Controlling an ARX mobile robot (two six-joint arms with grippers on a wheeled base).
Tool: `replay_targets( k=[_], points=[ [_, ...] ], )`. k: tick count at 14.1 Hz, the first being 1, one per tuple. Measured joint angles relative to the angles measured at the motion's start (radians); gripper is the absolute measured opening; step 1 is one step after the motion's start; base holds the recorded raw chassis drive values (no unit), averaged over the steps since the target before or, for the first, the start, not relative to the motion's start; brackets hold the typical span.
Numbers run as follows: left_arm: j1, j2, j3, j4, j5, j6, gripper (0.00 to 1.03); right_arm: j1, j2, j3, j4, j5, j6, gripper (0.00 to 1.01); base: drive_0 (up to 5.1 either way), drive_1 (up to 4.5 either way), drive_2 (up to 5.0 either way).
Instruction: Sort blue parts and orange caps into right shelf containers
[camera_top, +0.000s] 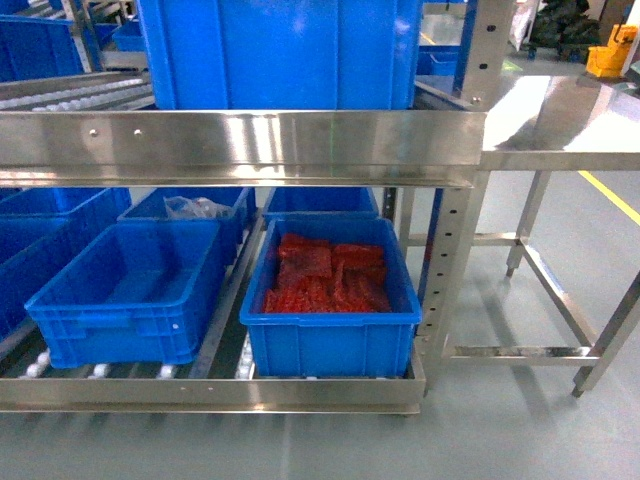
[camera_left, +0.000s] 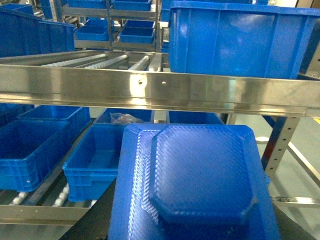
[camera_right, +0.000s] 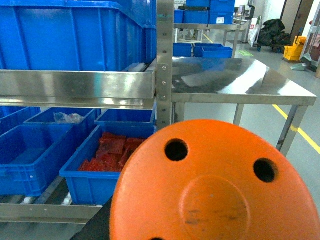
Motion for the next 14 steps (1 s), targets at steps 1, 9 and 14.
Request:
replay_targets(
  k=[1, 9, 14],
  points=[
    [0.0, 0.0, 0.0, 0.0, 0.0, 0.0, 0.42, 0.0, 0.0, 0.0, 0.002, 0.0, 0.0, 0.45, -5.2, 2.29, 2.3],
    [0.0, 0.0, 0.0, 0.0, 0.0, 0.0, 0.42, 0.0, 0.0, 0.0, 0.003, -0.001, 0.0, 0.45, -5.0, 2.43, 2.4],
    [0.0, 0.0, 0.0, 0.001, 0.0, 0.0, 0.42, 0.0, 0.0, 0.0, 0.001, -0.002, 0.0, 0.45, -5.1, 2.35, 2.3]
  ],
)
